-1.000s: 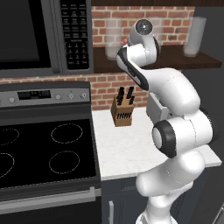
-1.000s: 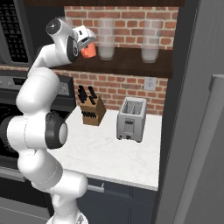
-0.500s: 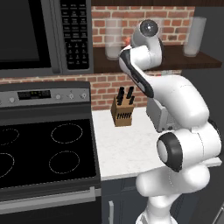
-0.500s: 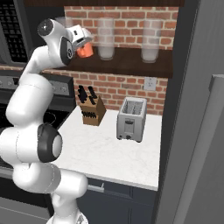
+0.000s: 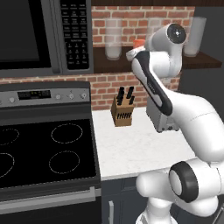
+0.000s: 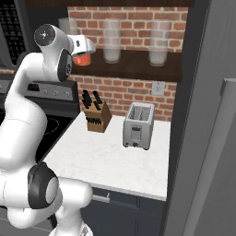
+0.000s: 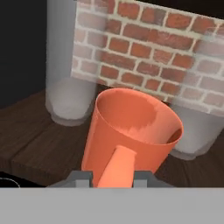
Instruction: Gather all objects into one cabinet and sort the glasses and bowls to opposite sides.
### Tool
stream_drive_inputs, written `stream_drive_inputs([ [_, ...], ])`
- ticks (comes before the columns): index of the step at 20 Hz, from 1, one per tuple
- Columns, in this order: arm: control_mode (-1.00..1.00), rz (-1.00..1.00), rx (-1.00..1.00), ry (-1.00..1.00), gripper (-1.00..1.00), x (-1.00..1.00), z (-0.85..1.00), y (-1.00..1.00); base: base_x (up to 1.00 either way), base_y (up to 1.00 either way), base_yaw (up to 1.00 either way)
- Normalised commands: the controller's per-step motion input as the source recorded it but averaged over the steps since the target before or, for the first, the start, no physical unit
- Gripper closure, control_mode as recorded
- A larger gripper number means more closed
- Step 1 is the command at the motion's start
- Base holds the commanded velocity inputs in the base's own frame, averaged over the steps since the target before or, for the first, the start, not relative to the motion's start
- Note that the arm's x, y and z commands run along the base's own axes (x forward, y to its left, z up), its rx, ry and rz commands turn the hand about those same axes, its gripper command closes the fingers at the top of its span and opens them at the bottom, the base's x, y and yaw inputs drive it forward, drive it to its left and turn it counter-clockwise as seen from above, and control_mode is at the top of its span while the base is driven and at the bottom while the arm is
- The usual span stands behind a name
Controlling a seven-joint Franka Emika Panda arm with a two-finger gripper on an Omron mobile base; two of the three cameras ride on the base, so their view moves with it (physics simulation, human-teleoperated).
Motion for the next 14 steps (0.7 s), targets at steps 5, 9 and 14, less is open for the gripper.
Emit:
stream_drive_inputs([
  [5,-1.0,0.0,0.26,0.04,1.0,-0.93,0.35,-0.01,0.0,0.0,0.0],
  [9,-1.0,0.0,0.14,0.04,1.0,-1.0,0.14,0.0,0.0,0.0,0.0],
  [14,-1.0,0.0,0.02,0.04,1.0,-1.0,0.0,0.0,0.0,0.0,0.0],
])
